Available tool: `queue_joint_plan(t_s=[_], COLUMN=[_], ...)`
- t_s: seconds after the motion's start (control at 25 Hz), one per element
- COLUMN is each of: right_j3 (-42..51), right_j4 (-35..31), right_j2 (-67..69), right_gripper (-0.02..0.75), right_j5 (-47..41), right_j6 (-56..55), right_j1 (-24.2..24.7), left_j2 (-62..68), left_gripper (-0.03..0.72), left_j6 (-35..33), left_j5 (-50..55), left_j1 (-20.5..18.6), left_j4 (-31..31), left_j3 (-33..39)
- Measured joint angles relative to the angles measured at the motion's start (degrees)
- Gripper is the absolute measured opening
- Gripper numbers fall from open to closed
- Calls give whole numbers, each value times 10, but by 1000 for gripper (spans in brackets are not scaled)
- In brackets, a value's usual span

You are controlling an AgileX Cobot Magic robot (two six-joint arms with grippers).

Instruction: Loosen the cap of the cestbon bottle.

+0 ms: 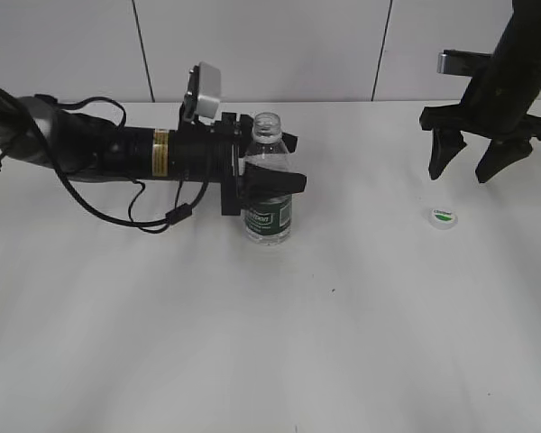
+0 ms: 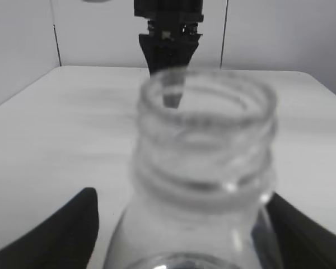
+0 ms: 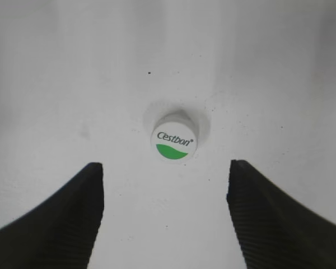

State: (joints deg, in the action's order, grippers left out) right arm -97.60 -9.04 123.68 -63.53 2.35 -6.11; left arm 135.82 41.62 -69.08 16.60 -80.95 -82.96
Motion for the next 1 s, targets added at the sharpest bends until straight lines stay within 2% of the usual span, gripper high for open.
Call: queue_joint_plan(t_s=[0.2,0.4,0.64,0.84,1.0], right_j3=[0,0,0,0,0], right_j4=[0,0,0,-15,-24], right_j2=[0,0,0,0,-8], right_gripper=[526,526,526,526,526], right_j5=[0,1,-8,-23,-24], right_j6=[0,-1,-1,-1,-1], right_j1=[0,0,0,0,0], left_j2=[-41,-79,-134,-188,-236], left_gripper=[503,503,494,485,485], left_j6=[9,52,93,101,107], left_j5=[-1,-1,2,68,182], left_j1=[0,0,0,-2,-6], left_j4=[-3,-8,-61,-80,-106], left_j3=[0,0,0,0,0])
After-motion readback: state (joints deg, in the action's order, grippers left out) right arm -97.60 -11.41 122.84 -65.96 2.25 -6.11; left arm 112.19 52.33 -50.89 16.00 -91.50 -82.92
